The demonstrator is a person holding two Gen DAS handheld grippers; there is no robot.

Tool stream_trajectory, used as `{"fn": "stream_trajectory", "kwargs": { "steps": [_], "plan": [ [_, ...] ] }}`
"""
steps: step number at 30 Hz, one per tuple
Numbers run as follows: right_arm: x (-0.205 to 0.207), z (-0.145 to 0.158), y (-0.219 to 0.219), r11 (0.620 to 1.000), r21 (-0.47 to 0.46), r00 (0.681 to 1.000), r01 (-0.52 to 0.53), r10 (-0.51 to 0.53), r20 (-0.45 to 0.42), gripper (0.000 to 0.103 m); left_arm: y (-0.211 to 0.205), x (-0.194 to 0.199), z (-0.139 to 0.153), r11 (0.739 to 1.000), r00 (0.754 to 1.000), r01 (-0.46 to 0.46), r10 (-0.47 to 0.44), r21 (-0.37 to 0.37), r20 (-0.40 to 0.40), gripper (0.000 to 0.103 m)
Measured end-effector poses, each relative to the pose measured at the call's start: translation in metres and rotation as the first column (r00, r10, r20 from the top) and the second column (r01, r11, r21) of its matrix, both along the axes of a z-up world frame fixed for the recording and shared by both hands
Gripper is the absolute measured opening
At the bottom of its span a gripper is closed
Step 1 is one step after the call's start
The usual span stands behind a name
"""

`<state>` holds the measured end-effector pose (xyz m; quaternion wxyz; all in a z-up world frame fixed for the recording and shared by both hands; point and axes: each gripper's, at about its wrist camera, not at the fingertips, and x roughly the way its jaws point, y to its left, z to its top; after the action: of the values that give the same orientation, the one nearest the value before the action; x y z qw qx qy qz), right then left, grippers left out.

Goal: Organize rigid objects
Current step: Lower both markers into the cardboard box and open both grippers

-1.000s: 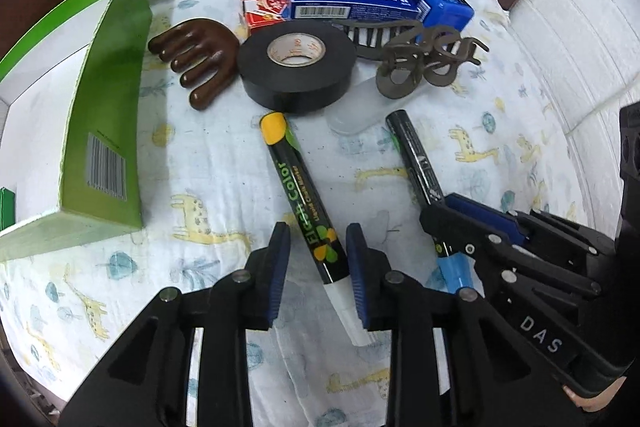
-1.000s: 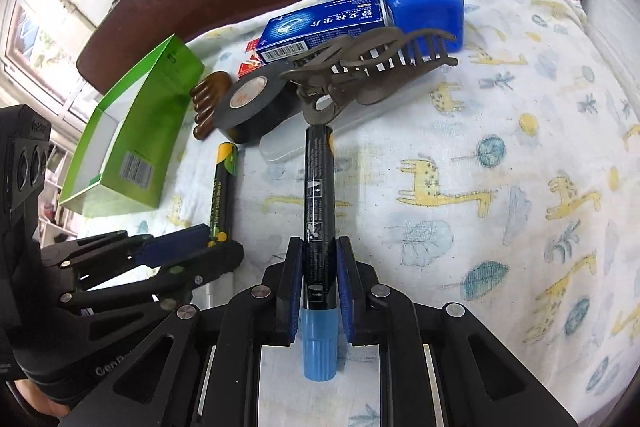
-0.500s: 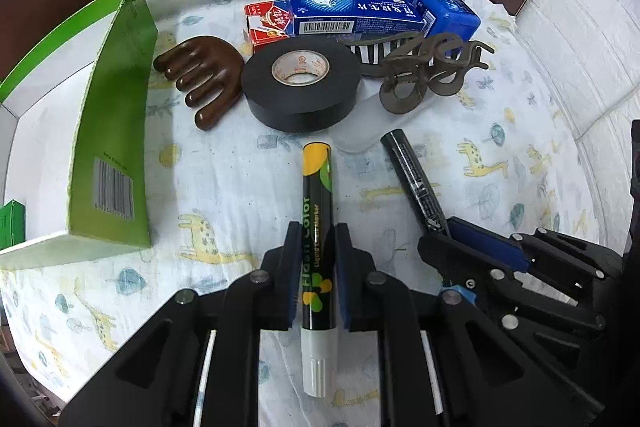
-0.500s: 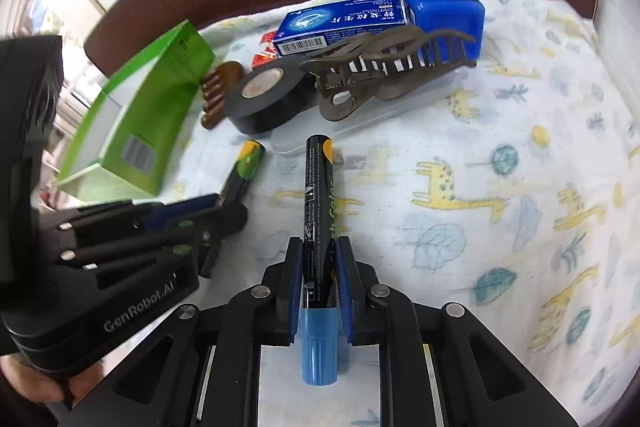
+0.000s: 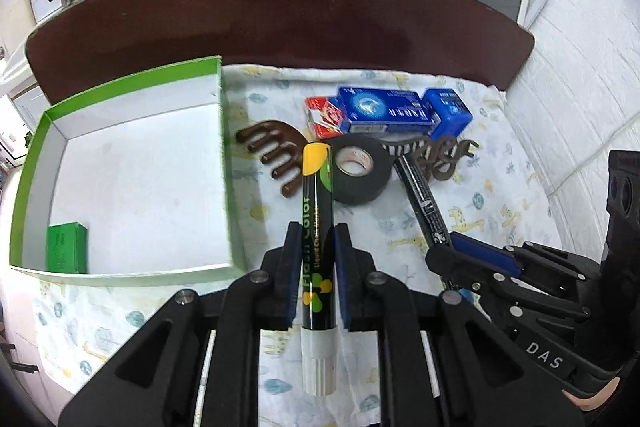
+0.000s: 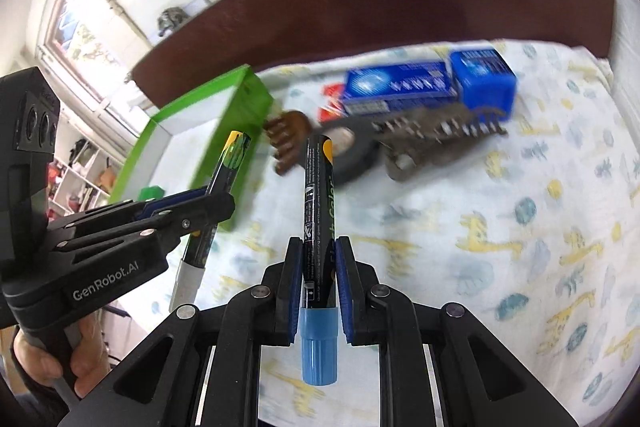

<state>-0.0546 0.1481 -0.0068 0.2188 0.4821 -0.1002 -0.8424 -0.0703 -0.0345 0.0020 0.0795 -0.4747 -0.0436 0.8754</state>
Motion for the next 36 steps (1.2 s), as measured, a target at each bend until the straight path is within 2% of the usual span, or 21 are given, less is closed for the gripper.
{"fn": "stream_trajectory", "kwargs": {
  "steps": [8, 14, 19, 28, 36],
  "plan": [
    [-0.024, 0.049, -0.077, 0.991, -0.041, 0.986, -0.127, 0.122, -0.114, 0.018, -0.076, -0.004, 0.037, 0.988, 0.984, -0.157, 0.155, -0.015, -0.086, 0.014],
    [-0.059, 0.050, -0.147, 0.974, -0.092, 0.976, -0.208, 0.200, -0.082, 0.018, -0.123, -0.017, 0.044, 0.976, 0.971, -0.218, 0.214, -0.021, -0.110, 0.014],
    [-0.073, 0.040, -0.186, 0.976, -0.068, 0.978, -0.207, 0.204, -0.055, 0.018, -0.150, -0.035, 0.022, 0.970, 0.969, -0.242, 0.241, -0.010, -0.054, 0.014],
    [-0.095, -0.004, -0.222, 0.980, 0.017, 0.978, -0.199, 0.198, 0.064, 0.018, -0.185, -0.053, -0.033, 0.962, 0.960, -0.273, 0.271, 0.022, 0.068, 0.014],
    [-0.096, -0.024, -0.241, 0.972, 0.100, 0.974, -0.214, 0.204, 0.100, 0.018, -0.189, -0.053, -0.051, 0.966, 0.961, -0.258, 0.257, 0.004, 0.102, 0.014]
  ]
}}
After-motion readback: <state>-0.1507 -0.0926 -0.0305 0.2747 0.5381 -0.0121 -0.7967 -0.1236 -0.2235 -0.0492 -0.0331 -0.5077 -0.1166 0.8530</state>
